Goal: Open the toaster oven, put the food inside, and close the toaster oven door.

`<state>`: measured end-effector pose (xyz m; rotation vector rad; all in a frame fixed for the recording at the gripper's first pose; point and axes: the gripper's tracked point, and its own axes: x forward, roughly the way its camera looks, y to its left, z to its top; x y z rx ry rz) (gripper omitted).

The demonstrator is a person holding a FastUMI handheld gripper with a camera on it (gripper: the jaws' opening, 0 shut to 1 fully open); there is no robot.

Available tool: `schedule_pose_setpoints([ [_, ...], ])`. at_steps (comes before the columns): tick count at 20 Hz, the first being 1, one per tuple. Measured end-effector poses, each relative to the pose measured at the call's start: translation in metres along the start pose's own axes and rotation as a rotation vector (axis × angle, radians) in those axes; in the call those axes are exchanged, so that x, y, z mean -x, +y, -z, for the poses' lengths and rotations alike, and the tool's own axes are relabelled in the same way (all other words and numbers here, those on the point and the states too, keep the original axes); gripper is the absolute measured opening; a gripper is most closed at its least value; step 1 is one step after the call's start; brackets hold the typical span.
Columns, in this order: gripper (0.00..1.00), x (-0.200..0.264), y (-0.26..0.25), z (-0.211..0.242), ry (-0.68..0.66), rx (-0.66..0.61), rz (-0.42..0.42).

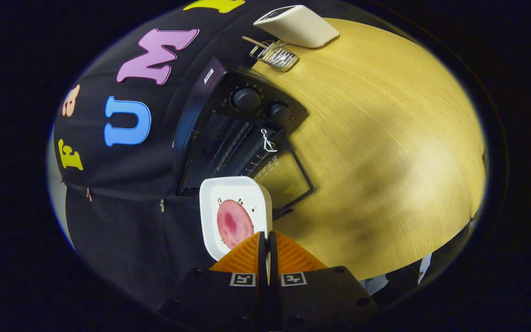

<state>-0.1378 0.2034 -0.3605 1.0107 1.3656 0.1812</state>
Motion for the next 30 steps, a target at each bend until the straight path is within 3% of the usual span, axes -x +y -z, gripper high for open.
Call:
schedule_pose_setpoints([
  [8,0.05,-0.064,0.018,-0.013,-0.133,-0.176,0.09],
  [16,0.05,-0.104,0.04,-0.057,-0.328,-0.427,0.11],
  [30,0.05,-0.148,0.062,-0.088,-0.489,-0.738,0.131],
])
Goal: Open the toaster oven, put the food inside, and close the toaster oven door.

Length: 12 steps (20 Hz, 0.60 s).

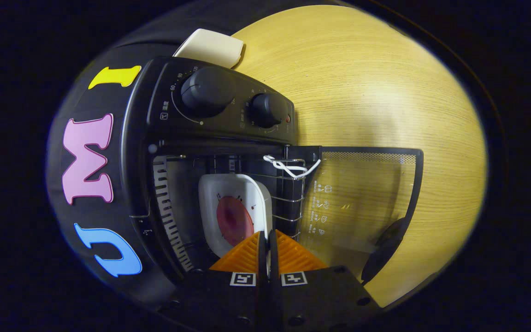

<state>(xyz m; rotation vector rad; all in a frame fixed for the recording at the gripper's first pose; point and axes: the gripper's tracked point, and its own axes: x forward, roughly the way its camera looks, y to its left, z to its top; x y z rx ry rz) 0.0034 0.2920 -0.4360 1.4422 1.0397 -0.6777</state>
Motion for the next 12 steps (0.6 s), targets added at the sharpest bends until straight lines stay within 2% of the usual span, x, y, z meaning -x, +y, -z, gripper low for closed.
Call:
schedule_pose_setpoints([
  [4,0.1,-0.002,0.008,0.016,0.071,-0.064,-0.058],
  [5,0.21,0.002,0.007,0.015,0.081,-0.054,-0.064],
  [6,0.25,0.001,0.005,0.019,0.086,-0.045,-0.065],
  [11,0.92,0.025,0.005,0.012,0.109,-0.017,-0.092],
  [12,0.92,0.027,0.004,0.012,0.114,0.006,-0.096],
])
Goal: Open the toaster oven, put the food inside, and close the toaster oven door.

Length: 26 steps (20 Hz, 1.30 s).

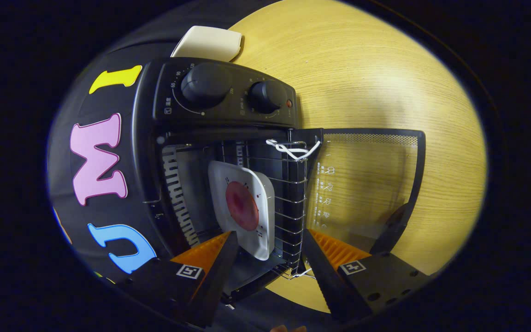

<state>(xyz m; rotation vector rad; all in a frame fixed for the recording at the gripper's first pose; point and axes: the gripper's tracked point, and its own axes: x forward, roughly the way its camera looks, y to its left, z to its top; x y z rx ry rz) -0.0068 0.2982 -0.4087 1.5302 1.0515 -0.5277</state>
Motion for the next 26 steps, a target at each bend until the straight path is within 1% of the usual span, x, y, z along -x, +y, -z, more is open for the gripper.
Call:
schedule_pose_setpoints([
  [2,0.98,0.012,-0.004,0.0,0.021,0.068,0.006],
  [4,0.98,0.025,-0.005,-0.001,0.041,0.153,-0.002],
  [9,0.99,0.061,-0.012,-0.004,0.089,0.41,-0.048],
  [11,0.99,0.075,-0.022,-0.008,0.109,0.522,-0.045],
  [12,0.99,0.083,-0.026,-0.009,0.114,0.591,-0.048],
  [15,0.99,0.106,-0.035,-0.01,0.116,0.882,-0.07],
  [17,0.99,0.118,-0.04,-0.008,0.115,1.039,-0.072],
  [19,0.99,0.127,-0.048,-0.008,0.11,1.167,-0.067],
  [22,0.99,0.129,-0.071,-0.004,0.108,1.296,-0.045],
  [26,0.99,0.113,-0.117,0.004,0.172,1.406,0.048],
])
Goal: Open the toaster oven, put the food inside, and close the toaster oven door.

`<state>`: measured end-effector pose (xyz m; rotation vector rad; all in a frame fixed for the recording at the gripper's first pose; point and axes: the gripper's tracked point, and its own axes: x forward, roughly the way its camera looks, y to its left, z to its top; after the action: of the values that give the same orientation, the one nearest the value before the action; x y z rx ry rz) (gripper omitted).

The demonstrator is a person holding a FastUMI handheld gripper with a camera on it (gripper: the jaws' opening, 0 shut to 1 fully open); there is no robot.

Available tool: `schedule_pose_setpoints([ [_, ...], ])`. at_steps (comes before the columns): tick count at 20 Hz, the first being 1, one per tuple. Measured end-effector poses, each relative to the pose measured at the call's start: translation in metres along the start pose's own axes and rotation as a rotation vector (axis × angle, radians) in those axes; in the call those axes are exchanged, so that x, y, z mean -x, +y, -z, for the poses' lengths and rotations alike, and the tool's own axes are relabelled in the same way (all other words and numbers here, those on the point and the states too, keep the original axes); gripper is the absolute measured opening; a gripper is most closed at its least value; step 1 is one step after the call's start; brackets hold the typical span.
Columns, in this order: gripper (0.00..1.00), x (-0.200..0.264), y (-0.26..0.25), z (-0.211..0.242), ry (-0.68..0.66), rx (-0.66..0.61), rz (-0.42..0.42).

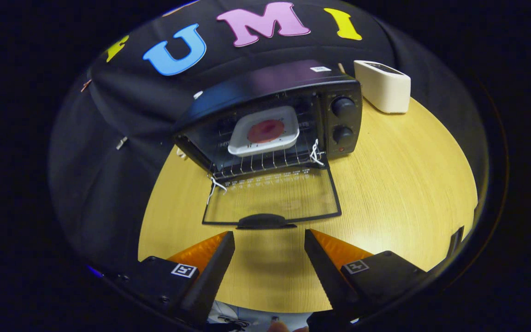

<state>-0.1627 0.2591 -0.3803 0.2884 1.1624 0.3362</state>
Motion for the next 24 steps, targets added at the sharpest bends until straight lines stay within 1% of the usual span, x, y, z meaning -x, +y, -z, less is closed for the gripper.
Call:
schedule_pose_setpoints([
  [2,0.99,-0.014,-0.002,0.019,0.062,0.029,0.02],
  [5,0.99,-0.036,-0.001,0.026,0.095,0.047,0.052],
  [13,0.99,-0.081,-0.004,0.031,0.138,-0.009,0.166],
  [17,0.99,-0.095,-0.007,0.03,0.149,-0.016,0.214],
  [20,0.99,-0.099,-0.006,0.029,0.14,0.059,0.226],
  [24,0.99,-0.09,-0.003,0.022,0.101,0.071,0.207],
])
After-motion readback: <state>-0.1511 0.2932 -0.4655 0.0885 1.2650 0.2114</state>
